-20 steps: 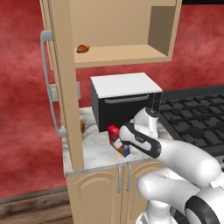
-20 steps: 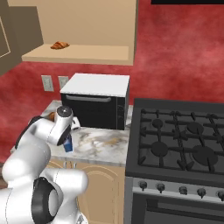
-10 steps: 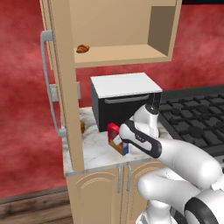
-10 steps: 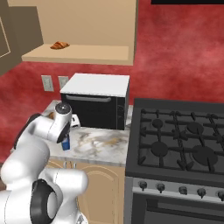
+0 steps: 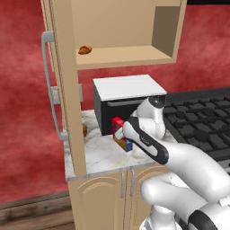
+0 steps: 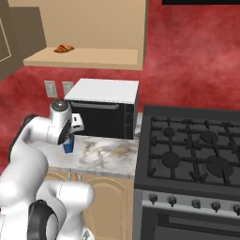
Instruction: Pick the canned food and boxed food from the counter and place them in the cabinets closest to them.
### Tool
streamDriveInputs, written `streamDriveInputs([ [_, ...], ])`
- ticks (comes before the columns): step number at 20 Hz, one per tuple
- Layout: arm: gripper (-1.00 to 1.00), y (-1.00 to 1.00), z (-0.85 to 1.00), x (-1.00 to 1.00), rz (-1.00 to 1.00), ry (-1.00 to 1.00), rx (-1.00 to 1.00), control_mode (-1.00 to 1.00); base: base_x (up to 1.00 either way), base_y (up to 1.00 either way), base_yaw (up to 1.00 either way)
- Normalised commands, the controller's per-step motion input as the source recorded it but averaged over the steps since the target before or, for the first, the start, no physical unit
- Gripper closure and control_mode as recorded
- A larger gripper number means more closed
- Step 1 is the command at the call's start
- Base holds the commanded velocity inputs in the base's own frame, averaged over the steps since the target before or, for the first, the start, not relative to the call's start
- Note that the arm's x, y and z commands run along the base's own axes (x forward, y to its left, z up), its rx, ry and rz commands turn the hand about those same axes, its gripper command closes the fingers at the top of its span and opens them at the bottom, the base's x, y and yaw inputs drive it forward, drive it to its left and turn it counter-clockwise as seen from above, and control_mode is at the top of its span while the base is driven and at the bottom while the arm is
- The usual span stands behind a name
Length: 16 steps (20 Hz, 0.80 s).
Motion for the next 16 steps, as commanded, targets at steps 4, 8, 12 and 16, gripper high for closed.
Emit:
streamDriveInputs([
  [4,1.00,0.00,0.57,-0.10,-0.07,0.00,0.00,-1.00,0.00,0.00,0.00],
  [8,1.00,0.00,0.60,-0.15,-0.06,-0.01,0.00,-1.00,0.00,0.00,0.00],
  [12,1.00,-0.02,0.62,-0.21,-0.06,-0.07,0.00,-1.00,0.00,0.00,0.00],
  [16,1.00,-0.11,0.57,-0.31,-0.05,-0.11,0.00,-1.00,0.00,0.00,0.00],
])
